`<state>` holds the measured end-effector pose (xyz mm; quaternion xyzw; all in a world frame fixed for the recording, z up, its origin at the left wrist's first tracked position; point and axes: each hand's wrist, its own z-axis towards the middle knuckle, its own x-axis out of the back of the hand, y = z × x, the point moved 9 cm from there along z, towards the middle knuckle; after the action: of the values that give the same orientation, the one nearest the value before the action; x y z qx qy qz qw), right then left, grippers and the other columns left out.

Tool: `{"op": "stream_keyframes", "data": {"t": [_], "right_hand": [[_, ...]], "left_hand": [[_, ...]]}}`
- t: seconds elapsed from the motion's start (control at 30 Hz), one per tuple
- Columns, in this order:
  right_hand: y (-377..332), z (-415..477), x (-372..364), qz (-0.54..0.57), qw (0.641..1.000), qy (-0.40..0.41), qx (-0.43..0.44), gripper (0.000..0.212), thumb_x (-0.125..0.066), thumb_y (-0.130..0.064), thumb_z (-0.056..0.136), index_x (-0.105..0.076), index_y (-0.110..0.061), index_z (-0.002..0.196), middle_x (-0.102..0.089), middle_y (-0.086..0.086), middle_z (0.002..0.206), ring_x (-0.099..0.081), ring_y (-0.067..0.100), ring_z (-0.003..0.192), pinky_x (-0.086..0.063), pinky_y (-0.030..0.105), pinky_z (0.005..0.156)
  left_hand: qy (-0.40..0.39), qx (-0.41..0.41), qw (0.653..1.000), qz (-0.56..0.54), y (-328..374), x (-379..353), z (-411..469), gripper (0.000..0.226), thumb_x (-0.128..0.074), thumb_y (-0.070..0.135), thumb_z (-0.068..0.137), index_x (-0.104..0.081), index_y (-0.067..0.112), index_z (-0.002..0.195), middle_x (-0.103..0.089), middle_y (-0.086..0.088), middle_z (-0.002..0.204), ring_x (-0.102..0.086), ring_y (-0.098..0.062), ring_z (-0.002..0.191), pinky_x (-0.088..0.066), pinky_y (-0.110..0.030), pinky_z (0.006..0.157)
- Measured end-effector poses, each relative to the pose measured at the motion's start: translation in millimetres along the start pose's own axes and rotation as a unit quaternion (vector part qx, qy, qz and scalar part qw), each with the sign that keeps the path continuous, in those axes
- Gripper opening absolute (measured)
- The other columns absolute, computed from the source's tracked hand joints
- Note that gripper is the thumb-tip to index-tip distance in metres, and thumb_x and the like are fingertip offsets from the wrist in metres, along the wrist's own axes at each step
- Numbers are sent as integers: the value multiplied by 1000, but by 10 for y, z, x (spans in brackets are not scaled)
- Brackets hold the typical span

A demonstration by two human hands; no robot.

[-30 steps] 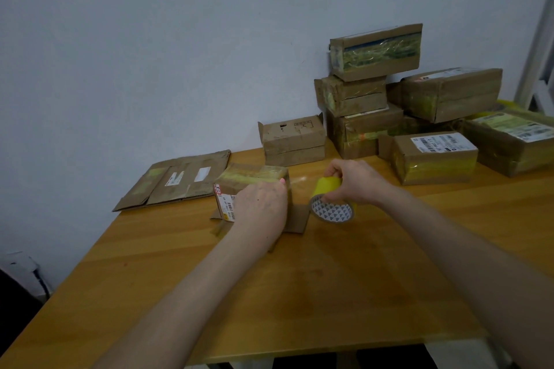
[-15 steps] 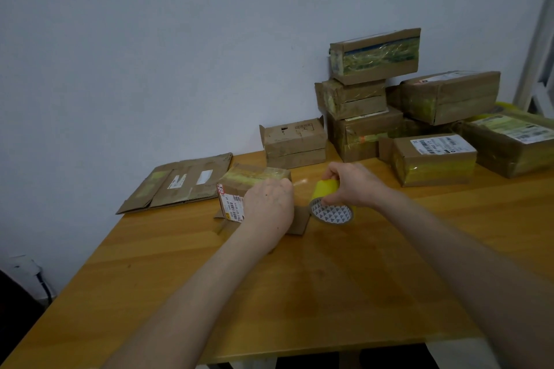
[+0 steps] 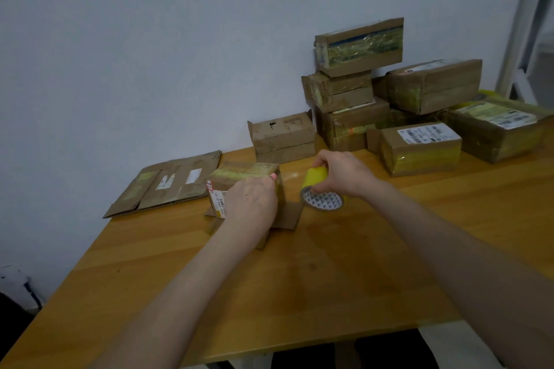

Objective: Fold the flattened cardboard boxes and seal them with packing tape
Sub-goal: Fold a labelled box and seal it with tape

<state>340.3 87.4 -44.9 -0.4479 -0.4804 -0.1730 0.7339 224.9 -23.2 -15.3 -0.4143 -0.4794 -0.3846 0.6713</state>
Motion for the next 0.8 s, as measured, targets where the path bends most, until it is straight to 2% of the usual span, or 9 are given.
{"op": "stream_keyframes", "data": {"t": [0.13, 0.2, 0.3, 0.4, 0.53, 0.67, 0.8], "right_hand": [[39, 11, 41, 11, 1000, 11, -11, 56, -77, -36, 75, -50, -24, 123, -57, 0, 117, -53, 15, 96, -48, 26, 71], [43, 14, 43, 11, 1000, 13, -12, 57, -78, -37, 74, -51, -24, 123, -57, 0, 116, -55, 15, 96, -51, 28, 74], [1, 21, 29, 16, 1000, 13, -12, 57, -77, -35, 74, -51, -23, 124, -57, 0, 116, -55, 15, 96, -54, 30, 78], [-87, 33, 32, 18, 1000, 14, -2, 56, -77, -34, 75, -51, -22, 123, -56, 1, 115, -54, 14, 93, -54, 29, 76], [-169, 39, 54, 12, 1000, 10, 9, 55, -78, -32, 75, -52, -22, 122, -56, 0, 114, -53, 13, 94, -54, 29, 78], [-165, 15, 58, -3, 1000, 5, 7, 55, -78, -33, 74, -52, -23, 122, -56, -1, 113, -54, 14, 95, -53, 28, 76], [-115, -18, 39, -20, 1000, -2, -2, 56, -78, -36, 74, -51, -24, 122, -57, -1, 112, -55, 15, 95, -54, 31, 77]], "left_hand": [[-6, 3, 1000, -11, 35, -42, 39, 35, -35, 33, 103, -51, 17, 129, -47, -2, 74, -57, -17, 73, -57, -33, 73], [-9, 8, 1000, -21, 14, -77, 40, 35, -36, 33, 103, -50, 19, 131, -50, -3, 77, -60, -18, 75, -57, -34, 73], [-4, 12, 999, -38, -41, -108, 15, 37, -34, 35, 103, -53, 18, 129, -55, -3, 81, -59, -18, 74, -57, -34, 72], [8, 12, 998, -63, -89, -120, 14, 38, -33, 37, 103, -57, 17, 123, -55, -2, 79, -59, -16, 71, -57, -33, 71], [11, 11, 996, -91, -112, -125, 53, 35, -38, 37, 101, -60, 17, 119, -55, 0, 80, -59, -17, 75, -57, -33, 72], [8, 11, 993, -118, -109, -113, 87, 32, -41, 36, 100, -61, 16, 113, -52, 2, 72, -53, -12, 64, -54, -29, 66], [3, 5, 991, -135, -141, -104, 61, 32, -46, 35, 98, -60, 17, 120, -62, 0, 86, -59, -11, 72, -53, -24, 66]]}}
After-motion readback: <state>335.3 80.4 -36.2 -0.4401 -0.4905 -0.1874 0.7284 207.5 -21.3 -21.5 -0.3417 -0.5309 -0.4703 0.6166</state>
